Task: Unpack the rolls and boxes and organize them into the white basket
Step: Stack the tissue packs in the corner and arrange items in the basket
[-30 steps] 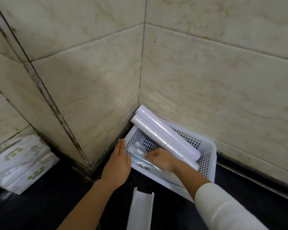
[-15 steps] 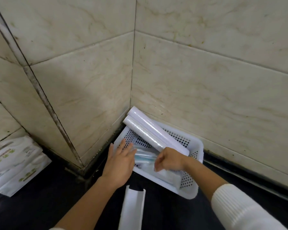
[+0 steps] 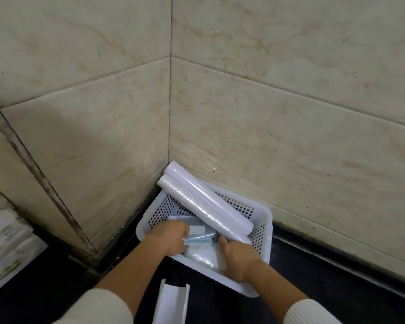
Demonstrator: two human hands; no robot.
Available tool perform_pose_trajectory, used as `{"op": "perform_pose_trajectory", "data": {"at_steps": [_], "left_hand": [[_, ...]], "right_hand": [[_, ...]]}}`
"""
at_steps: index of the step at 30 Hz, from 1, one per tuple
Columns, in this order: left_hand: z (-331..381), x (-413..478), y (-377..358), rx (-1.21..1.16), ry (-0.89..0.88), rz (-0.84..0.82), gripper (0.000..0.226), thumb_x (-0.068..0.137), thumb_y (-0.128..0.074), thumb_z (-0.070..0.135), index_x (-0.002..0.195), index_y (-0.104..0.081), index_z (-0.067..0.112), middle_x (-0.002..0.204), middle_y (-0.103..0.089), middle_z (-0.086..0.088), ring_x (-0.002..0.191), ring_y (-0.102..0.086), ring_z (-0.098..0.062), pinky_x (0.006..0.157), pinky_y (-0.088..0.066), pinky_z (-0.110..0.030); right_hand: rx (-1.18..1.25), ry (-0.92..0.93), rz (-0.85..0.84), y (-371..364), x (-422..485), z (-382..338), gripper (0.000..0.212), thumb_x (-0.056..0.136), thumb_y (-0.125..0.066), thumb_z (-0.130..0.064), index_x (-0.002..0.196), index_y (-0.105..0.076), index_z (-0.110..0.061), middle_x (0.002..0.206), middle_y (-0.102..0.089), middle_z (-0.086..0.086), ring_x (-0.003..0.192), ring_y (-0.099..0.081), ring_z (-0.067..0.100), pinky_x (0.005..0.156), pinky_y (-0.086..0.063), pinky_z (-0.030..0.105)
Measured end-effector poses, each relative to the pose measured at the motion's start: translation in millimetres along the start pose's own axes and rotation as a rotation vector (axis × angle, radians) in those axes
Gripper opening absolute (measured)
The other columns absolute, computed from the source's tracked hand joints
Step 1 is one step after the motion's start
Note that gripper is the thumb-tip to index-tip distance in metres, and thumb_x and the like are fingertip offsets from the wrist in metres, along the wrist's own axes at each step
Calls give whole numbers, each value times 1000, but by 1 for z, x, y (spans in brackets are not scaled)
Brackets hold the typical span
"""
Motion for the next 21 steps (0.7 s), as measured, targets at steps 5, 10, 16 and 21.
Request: {"op": "perform_pose_trajectory", "data": {"at_steps": [5,10,16,21], "left_hand": [[11,18,4,264,-100,-55,37,86,-63,13,121,-54,16,116,-61,-4,101,-59,-21,82,-50,-29],[19,23,10,309,-146,-42,22,92,-44,3,109,-56,10,90,-49,-6,85,-55,-23,67,-39,-27],[11,15,10,322,-138,-23,19,90,-43,0,82,-54,13,67,-35,5,67,-45,-14,58,-35,-22],[-8,7,15,72,-55,-225,36,87,-65,29,121,-63,17,128,-57,0,115,-54,-20,99,-45,-31]], "right_hand": [[-21,6,-2,-2,5,0,56,83,-58,-56,120,-57,-14,114,-66,10,105,-61,29,91,-47,36],[-21,-49,-18,-1,9,-4,39,84,-61,-45,104,-64,-12,109,-67,11,101,-62,29,87,-48,36],[-256,-93,-26,-6,18,-20,26,93,-52,-4,117,-60,-7,118,-65,13,106,-63,30,82,-52,40],[69,-173,-71,6,10,-4,37,84,-64,-10,120,-56,-8,120,-61,12,108,-60,28,92,-49,35]]}}
Point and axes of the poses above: each hand's wrist, its own x-axis towards the middle knuckle, its own y-axis out of the back of the hand, z = x × y, the point moved 1 cm from there along x, towards the middle knuckle
